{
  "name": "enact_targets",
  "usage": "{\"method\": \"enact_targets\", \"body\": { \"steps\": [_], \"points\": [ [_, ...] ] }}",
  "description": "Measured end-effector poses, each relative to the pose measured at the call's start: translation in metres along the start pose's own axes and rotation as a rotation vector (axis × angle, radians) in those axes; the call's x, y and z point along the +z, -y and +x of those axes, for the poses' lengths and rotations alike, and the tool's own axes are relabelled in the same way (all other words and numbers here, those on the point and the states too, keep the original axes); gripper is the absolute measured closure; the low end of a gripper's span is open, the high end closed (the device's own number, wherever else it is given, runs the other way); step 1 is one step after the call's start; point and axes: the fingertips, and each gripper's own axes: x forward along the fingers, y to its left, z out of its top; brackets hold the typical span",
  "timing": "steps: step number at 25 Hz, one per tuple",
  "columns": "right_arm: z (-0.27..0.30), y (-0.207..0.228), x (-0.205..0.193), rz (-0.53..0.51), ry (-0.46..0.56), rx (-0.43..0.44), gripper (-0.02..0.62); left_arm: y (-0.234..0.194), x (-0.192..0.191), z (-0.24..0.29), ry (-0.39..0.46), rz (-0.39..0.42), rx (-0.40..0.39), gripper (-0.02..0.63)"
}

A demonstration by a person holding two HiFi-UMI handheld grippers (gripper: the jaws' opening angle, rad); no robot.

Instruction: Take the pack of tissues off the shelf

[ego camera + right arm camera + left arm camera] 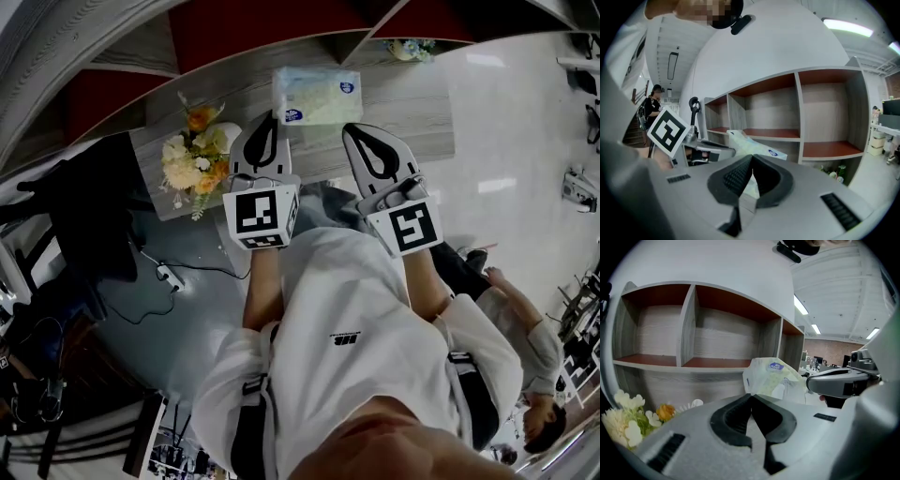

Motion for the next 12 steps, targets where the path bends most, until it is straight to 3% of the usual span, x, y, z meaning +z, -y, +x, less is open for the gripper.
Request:
{"method": "enact_targets", "body": {
  "steps": [12],
  "points": [
    [0.001,0.005,-0.053,0.03,-0.073,-0.009,0.571,0.008,-0.063,0.005,-0.091,-0.052,0.001,0.577]
  ]
}}
